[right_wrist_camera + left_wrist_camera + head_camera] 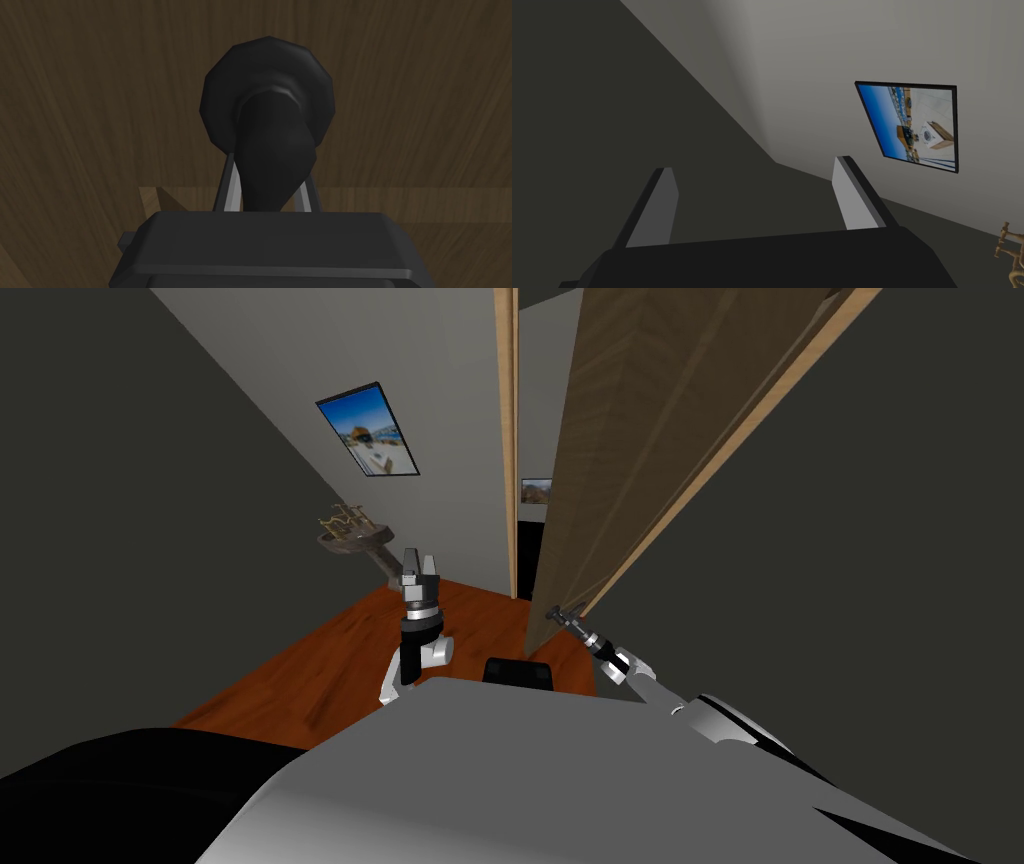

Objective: Pull the door open

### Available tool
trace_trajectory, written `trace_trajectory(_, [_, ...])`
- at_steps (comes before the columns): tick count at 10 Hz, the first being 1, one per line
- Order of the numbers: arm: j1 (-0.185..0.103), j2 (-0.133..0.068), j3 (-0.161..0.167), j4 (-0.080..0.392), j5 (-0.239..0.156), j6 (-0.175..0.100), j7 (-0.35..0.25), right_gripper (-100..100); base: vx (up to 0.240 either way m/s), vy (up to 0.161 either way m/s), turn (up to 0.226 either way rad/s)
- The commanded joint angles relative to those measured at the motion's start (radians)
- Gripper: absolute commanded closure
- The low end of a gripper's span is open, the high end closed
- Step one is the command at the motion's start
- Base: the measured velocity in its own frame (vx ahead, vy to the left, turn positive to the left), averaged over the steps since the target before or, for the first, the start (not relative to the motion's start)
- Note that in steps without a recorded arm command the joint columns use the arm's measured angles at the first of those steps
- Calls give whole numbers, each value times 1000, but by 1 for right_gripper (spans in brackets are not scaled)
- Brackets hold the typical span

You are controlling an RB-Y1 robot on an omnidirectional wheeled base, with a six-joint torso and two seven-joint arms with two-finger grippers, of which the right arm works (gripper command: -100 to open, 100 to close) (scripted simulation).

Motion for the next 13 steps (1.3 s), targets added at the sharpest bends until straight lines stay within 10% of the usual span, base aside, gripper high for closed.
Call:
trace_trajectory(1, [6, -5, 31, -12, 5, -25, -5, 100, -57, -49, 44])
trace_trajectory(13, [19, -77, 64, 20, -1, -62, -9, 100, -61, -96, 27])
